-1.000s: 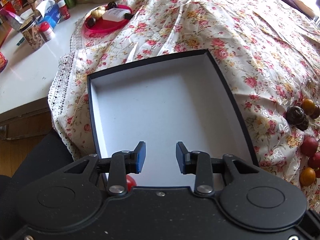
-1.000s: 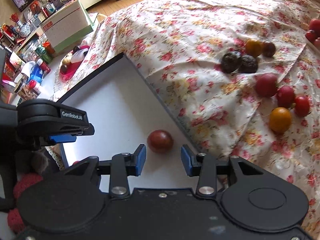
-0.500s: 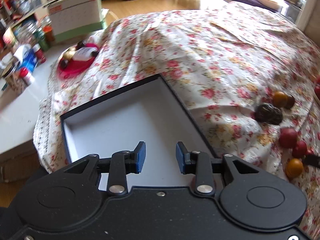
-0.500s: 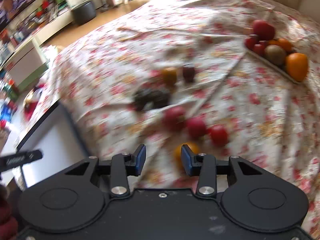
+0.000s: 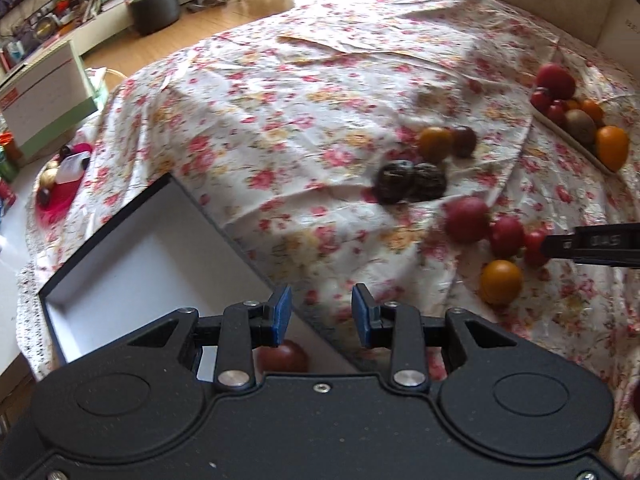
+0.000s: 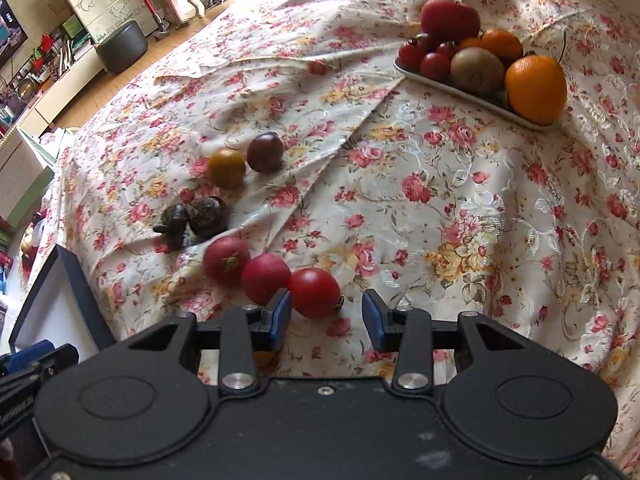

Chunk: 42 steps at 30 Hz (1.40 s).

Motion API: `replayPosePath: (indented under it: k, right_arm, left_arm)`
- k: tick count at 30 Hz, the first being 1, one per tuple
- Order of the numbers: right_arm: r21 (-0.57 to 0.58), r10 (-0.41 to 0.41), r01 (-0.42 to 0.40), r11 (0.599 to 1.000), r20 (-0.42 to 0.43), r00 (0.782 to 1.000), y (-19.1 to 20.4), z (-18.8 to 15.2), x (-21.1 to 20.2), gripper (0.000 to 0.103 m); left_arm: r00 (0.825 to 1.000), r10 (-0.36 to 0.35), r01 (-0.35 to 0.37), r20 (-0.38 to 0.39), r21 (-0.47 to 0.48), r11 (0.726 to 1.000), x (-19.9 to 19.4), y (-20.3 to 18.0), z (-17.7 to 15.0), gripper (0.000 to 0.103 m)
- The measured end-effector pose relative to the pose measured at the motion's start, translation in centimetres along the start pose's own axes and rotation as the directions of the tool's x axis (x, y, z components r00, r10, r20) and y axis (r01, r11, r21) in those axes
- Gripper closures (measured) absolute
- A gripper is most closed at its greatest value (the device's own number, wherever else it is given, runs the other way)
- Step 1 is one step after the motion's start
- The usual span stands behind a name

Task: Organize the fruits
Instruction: 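Withdraw both open tools from the box back toward the fruits, then grasp the large red fruit with the left tool while the right tool grasps a red tomato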

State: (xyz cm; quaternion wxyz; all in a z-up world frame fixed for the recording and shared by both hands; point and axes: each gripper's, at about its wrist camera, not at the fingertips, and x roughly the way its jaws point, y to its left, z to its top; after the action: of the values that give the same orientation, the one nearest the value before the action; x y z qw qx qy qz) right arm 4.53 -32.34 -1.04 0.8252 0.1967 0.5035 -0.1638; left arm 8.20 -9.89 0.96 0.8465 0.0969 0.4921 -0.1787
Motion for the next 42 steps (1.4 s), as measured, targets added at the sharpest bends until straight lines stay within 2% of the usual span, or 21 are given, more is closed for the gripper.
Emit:
replayPosePath:
  k: [4,12,14,17,20,24,31,37,42]
  right_arm:
    - [-0.007,0.017,-0.018,1.000,-0.016,1.000,0.1,0.0,1.3,0.059]
    - [-0.017,0.042,-0.042,0.999,-0.003,0.999,-0.2,0.1,2.0,0.058]
    - [-0.025,0.081,-0.082,0.996,-0.021,0.996,-0.5,0.1,2.1,0.070]
    - [-0.035,0.081,-0.081,0.996,-0.013,0.997,-0.9,-0.2,1.7,0.070]
    - [-0.049,0.050,-0.050,0.998,0.009,0.999,-1.1,-0.3,1.5,0.070]
    - [-0.040,0.067,-0.066,0.997,0.010,0.998,-1.9,-0.2,1.4,0.070]
    - [-0.025,0.073,-0.072,0.997,0.019,0.997,-3.1,-0.1,1.3,0.069]
    - [-0.026,0.070,-0.070,0.997,0.029,0.997,-3.1,-0.1,1.5,0.066]
    - [-0.043,0.054,-0.053,0.998,0.029,0.998,-2.6,-0.2,1.8,0.063]
  left_arm:
    - [0.998,-0.057,0.057,-0.020,-0.002,0.998,0.7,-1.5,0.9,0.060]
    - [0.993,-0.113,0.112,-0.025,-0.018,0.994,2.4,-4.2,2.6,0.060]
    - [0.992,-0.126,0.125,-0.022,-0.029,0.992,2.8,-4.7,3.1,0.060]
    - [0.989,-0.147,0.145,-0.031,-0.038,0.989,3.7,-5.5,3.8,0.060]
    - [0.988,-0.145,0.143,-0.046,-0.032,0.989,4.6,-6.7,4.3,0.060]
    - [0.987,-0.143,0.141,-0.075,-0.028,0.990,5.8,-8.1,4.8,0.060]
    - [0.991,-0.109,0.108,-0.075,-0.017,0.994,7.0,-9.7,5.6,0.059]
    - [0.990,-0.111,0.105,-0.085,-0.070,0.992,7.7,-9.6,6.5,0.054]
    - [0.985,-0.145,0.132,-0.091,-0.136,0.982,8.4,-9.0,6.9,0.052]
